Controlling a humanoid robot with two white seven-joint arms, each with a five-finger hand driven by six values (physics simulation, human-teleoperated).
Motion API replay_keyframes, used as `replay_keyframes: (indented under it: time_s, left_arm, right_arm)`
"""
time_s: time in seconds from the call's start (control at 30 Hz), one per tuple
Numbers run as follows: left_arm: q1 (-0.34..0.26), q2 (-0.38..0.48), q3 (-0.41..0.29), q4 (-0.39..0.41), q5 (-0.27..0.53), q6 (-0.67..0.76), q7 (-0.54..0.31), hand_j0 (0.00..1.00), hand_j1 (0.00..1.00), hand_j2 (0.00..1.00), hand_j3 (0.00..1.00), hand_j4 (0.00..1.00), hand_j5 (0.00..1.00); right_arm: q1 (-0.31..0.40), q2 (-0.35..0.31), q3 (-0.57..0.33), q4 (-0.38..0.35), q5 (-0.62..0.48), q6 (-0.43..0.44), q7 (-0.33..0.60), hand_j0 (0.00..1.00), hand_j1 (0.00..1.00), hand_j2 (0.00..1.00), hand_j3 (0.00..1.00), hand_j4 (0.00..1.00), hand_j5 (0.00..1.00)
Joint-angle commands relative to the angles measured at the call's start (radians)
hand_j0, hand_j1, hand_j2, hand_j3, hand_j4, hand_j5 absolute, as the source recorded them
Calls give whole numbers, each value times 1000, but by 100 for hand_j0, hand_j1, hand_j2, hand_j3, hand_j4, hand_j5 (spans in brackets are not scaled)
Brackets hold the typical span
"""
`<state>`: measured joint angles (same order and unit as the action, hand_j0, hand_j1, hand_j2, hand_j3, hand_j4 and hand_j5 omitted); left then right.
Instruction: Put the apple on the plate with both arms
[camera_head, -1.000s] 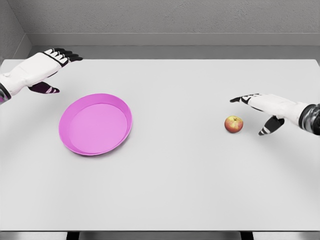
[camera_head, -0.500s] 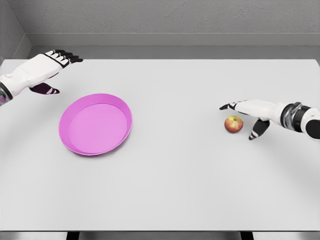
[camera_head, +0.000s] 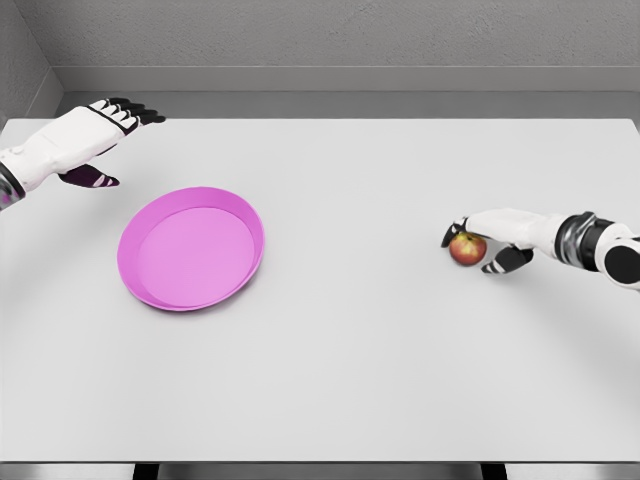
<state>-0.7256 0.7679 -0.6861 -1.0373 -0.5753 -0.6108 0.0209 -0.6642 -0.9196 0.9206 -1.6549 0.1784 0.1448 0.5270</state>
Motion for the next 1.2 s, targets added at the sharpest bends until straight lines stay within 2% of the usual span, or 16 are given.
replay_keyframes:
  time_s: [0.0,0.27,0.5,0.93,1.1,1.17]
  left_arm:
    - [0,1,2,0,6,0,1,100,100,100,100,100,100]
    - [0,2,3,0,6,0,1,100,100,100,100,100,100]
    - [-2,5,7,0,8,0,1,100,100,100,100,100,100]
    - [-2,8,8,2,6,0,1,100,100,100,100,100,100]
    - [-3,11,8,0,8,0,1,100,100,100,100,100,100]
    - [-3,13,8,0,8,0,1,100,100,100,100,100,100]
  right_arm:
    - [0,-1,1,-2,0,-1,1,53,53,53,53,53,53]
    - [-2,-2,3,-2,0,-1,2,42,42,42,42,42,42]
    - [-28,-2,0,-9,0,-2,2,42,42,42,42,42,42]
    - [-61,-2,-8,-91,0,-2,2,42,42,42,42,42,42]
    - [-64,28,-6,-98,1,-13,2,42,42,42,42,42,42]
    - [-63,36,-6,-98,1,-44,2,42,42,42,42,42,42]
